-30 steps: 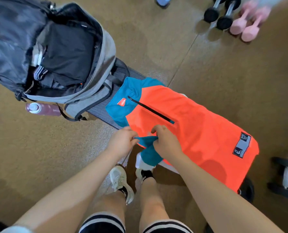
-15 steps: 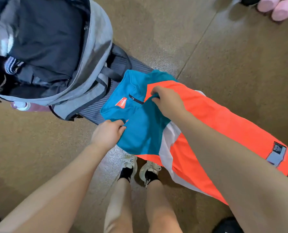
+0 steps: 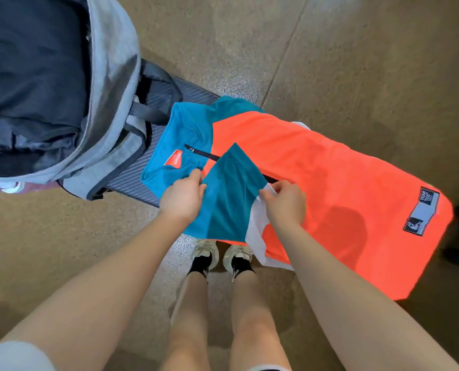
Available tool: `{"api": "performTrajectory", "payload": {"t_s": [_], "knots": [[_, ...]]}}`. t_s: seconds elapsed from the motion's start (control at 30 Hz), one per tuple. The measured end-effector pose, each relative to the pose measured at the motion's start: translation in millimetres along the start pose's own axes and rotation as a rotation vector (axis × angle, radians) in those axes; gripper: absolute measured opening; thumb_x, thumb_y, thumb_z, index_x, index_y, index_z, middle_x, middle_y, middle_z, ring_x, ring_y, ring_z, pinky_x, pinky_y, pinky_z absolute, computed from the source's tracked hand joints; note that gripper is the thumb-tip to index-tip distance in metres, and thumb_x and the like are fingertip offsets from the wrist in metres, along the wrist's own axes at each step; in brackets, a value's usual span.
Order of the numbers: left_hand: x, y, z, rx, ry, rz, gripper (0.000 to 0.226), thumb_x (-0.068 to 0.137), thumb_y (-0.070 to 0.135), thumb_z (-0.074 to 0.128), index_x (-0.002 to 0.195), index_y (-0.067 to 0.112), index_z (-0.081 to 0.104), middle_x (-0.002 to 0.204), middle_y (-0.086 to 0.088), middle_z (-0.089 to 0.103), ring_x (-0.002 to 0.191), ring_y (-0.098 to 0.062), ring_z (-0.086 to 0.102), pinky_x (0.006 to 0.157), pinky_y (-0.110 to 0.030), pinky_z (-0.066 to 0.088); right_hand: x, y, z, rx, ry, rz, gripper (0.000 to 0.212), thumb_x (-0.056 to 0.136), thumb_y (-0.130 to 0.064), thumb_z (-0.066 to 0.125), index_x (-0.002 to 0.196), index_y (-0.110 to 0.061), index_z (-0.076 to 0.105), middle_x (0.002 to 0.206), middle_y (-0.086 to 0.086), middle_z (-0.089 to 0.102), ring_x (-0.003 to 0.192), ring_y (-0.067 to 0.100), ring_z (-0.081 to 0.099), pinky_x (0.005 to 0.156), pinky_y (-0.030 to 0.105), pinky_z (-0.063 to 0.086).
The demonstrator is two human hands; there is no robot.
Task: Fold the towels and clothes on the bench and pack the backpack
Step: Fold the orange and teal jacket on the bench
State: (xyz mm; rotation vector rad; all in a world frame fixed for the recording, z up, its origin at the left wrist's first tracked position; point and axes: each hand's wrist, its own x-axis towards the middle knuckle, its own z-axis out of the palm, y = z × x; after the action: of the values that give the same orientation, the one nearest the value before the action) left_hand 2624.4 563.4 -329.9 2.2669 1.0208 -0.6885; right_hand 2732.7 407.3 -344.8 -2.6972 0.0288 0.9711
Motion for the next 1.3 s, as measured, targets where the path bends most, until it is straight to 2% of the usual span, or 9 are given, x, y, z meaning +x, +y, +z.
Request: {"api": "performTrajectory", "payload": {"t_s": [0.2, 0.33, 0.47, 0.57, 0.77, 0.93, 1.07, 1.23, 1.3], "knots": [[-1.1, -13.2, -8.5, 0.031, -0.064, 0.04, 0.023, 0.099, 0.031, 0.032, 0.107, 0.011, 0.039, 0.1, -0.02, 0.06, 0.088, -0.037, 0.055, 0.064, -0.036, 0.034, 16.8, -19.8, -31.8, 0.126, -0.071, -0.31, 0.01, 0.086, -0.016, 0.058, 0.082, -0.019, 0.049, 0.077, 0.005, 0.056, 0.079, 0.027, 0.053, 0.068, 0.038, 0.038], [3.8, -11.7, -3.3, 0.081, 0.044, 0.048, 0.025, 0.097, 0.028, 0.04, 0.112, 0.009, 0.042, 0.104, -0.019, 0.059, 0.094, -0.037, 0.055, 0.071, -0.041, 0.037, 38.2, -29.2, -41.6, -0.008, -0.064, -0.396, 0.016, 0.087, -0.013, 0.058, 0.102, -0.01, 0.057, 0.103, 0.015, 0.061, 0.097, 0.031, 0.054, 0.079, 0.039, 0.04], [5.9, -8.7, 19.2, 0.159, 0.442, 0.522, 0.035, 0.072, 0.03, 0.048, 0.101, 0.01, 0.045, 0.103, -0.007, 0.04, 0.091, -0.026, 0.042, 0.075, -0.036, 0.032, 4.9, 2.8, -29.3, 0.005, 0.119, -0.223, 0.022, 0.089, -0.021, 0.057, 0.107, -0.009, 0.053, 0.111, 0.013, 0.054, 0.103, 0.032, 0.05, 0.077, 0.038, 0.037], [-3.2, 4.7, 49.8, 0.208, 0.307, 0.805, 0.034, 0.075, 0.031, 0.046, 0.101, 0.008, 0.049, 0.119, -0.011, 0.047, 0.107, -0.027, 0.045, 0.089, -0.037, 0.033, -29.4, 40.9, -12.2, 0.092, 0.002, -0.038, 0.024, 0.089, -0.033, 0.056, 0.098, -0.011, 0.052, 0.096, 0.009, 0.06, 0.091, 0.03, 0.056, 0.067, 0.034, 0.035], [-5.6, -2.1, 77.3, 0.44, 0.08, 0.665, 0.088, 0.075, 0.068, 0.03, 0.142, 0.011, 0.025, 0.15, -0.011, 0.029, 0.137, -0.025, 0.02, 0.11, -0.042, 0.013, -53.3, 58.4, 15.5, 0.075, -0.175, -0.129, 0.02, 0.082, -0.026, 0.062, 0.077, -0.008, 0.055, 0.077, 0.009, 0.058, 0.075, 0.027, 0.049, 0.062, 0.037, 0.034], [2.8, -0.4, 71.0, 0.484, 0.027, 0.537, 0.106, 0.069, 0.077, 0.043, 0.144, 0.023, -0.01, 0.15, 0.001, -0.018, 0.142, -0.02, -0.009, 0.111, -0.043, -0.01, -36.7, 74.3, 0.4, 0.017, -0.016, -0.061, 0.009, 0.089, -0.018, 0.055, 0.091, -0.009, 0.053, 0.09, 0.017, 0.064, 0.086, 0.036, 0.057, 0.064, 0.039, 0.034], [-8.5, 16.3, 70.1, 0.467, 0.144, 0.537, 0.108, 0.063, 0.064, 0.064, 0.146, 0.011, 0.019, 0.154, -0.013, 0.017, 0.141, -0.029, 0.019, 0.11, -0.045, 0.005, -41.0, 101.4, -16.5, 0.144, -0.011, -0.1, 0.011, 0.089, -0.015, 0.056, 0.098, -0.008, 0.055, 0.094, 0.014, 0.066, 0.091, 0.033, 0.061, 0.073, 0.042, 0.045], [-32.6, 45.4, 106.6, 0.404, 0.323, 1.22, 0.043, 0.081, 0.022, 0.049, 0.124, 0.021, 0.048, 0.137, -0.006, 0.049, 0.12, -0.026, 0.041, 0.101, -0.041, 0.03, -55.7, 147.6, -21.4, 0.066, -0.027, -0.217, 0.011, 0.094, -0.017, 0.049, 0.09, -0.008, 0.054, 0.083, 0.013, 0.063, 0.082, 0.035, 0.058, 0.064, 0.04, 0.036], [-38.4, 56.2, 120.1, 0.439, 0.303, 1.328, 0.029, 0.081, 0.012, 0.048, 0.106, 0.021, 0.059, 0.12, -0.002, 0.063, 0.101, -0.022, 0.048, 0.087, -0.035, 0.037, -59.5, 160.5, -19.1, 0.017, -0.04, -0.306, 0.023, 0.097, -0.023, 0.043, 0.088, -0.006, 0.055, 0.081, 0.014, 0.06, 0.08, 0.035, 0.056, 0.063, 0.04, 0.032]]}}
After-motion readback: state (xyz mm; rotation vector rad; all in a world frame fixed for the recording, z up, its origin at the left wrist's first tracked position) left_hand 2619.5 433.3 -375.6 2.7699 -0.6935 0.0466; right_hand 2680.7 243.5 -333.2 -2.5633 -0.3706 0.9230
